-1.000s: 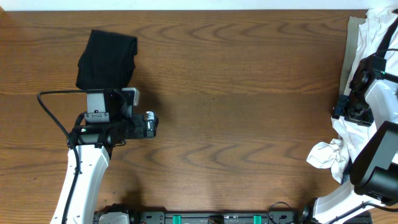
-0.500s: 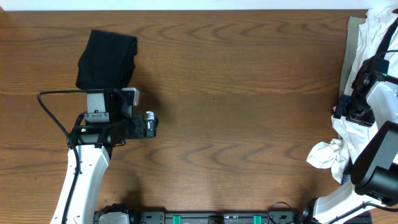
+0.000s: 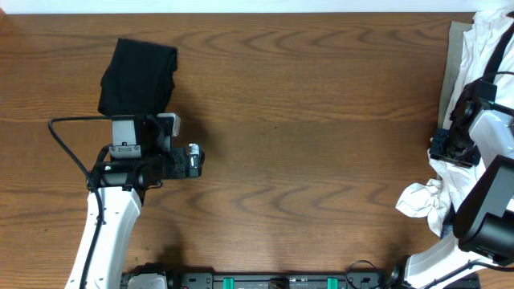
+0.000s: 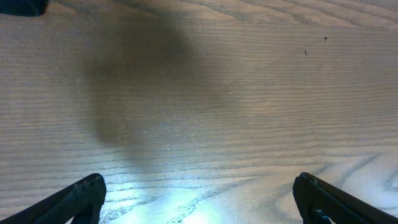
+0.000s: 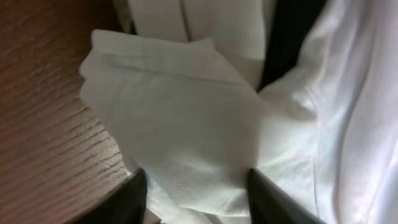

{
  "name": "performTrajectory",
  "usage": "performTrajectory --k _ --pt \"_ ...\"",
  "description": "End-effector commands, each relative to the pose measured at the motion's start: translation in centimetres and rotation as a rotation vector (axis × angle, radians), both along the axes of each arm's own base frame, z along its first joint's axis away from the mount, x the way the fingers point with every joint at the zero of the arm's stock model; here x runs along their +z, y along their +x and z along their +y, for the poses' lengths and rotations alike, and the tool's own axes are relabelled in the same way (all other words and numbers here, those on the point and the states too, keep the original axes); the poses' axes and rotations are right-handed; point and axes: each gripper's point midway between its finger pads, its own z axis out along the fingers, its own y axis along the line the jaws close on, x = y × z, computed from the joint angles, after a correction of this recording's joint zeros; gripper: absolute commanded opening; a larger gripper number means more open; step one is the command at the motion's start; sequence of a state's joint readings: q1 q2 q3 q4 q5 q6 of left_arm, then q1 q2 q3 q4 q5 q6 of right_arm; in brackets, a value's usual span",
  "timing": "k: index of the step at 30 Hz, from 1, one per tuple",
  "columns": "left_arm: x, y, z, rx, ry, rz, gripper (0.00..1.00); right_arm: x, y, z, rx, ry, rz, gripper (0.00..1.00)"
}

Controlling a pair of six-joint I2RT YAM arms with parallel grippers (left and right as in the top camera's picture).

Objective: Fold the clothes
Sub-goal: 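Move the right gripper to the bunched white T-shirt and grasp it, then lift the white T-shirt with the right gripper and drag it leftward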

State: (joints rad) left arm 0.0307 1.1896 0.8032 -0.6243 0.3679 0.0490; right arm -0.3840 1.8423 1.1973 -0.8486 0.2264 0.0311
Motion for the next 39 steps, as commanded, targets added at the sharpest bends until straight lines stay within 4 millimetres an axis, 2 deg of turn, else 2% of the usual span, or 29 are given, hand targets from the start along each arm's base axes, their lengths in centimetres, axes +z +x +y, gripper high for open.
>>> performTrajectory --k 1,3,4,8,10,17,22,27,34,39 --pt "0.6 0.4 -0.3 -0.003 -0.016 -0.011 0.98 -0.3 -0.3 -0.4 -0.019 0.001 0.005 0.15" --pt "0.6 0.4 -0.3 -0.003 -0.016 -0.011 0.98 -0.2 -0.2 -0.5 -0.019 -0.001 -0.001 0.04" --pt "0.6 0.4 -0.3 -0.003 -0.016 -0.011 0.98 -0.2 0.0 -0.4 -0.018 0.004 -0.007 0.01" --pt "0.6 0.4 -0.3 -0.003 -0.016 -0.011 0.98 0.3 0.5 -0.3 -0.018 0.014 -0.023 0.01" --pt "0.6 0.4 -0.3 -0.003 -0.016 -0.011 0.98 1.3 0.9 -0.5 -0.017 0.011 -0.031 0.01" --pt "0.6 0.4 -0.3 -0.003 -0.016 -0.011 0.98 7.2 3.5 0.8 -0.009 0.103 -0.137 0.01" --pt "0.6 0.4 -0.3 -0.003 -0.016 -0.011 0.98 11.6 4.4 2.0 -0.028 0.104 -0.194 0.01" --pt "0.6 0.4 -0.3 -0.003 -0.016 -0.011 0.98 14.1 5.8 6.1 0.042 0.204 -0.249 0.01" --pt "0.6 0.4 -0.3 -0.003 -0.016 -0.011 0.98 14.7 7.8 13.1 0.119 0.32 -0.297 0.01" --pt "0.6 0.4 -0.3 -0.003 -0.016 -0.011 0.98 15.7 10.4 19.2 0.198 0.396 -0.39 0.01"
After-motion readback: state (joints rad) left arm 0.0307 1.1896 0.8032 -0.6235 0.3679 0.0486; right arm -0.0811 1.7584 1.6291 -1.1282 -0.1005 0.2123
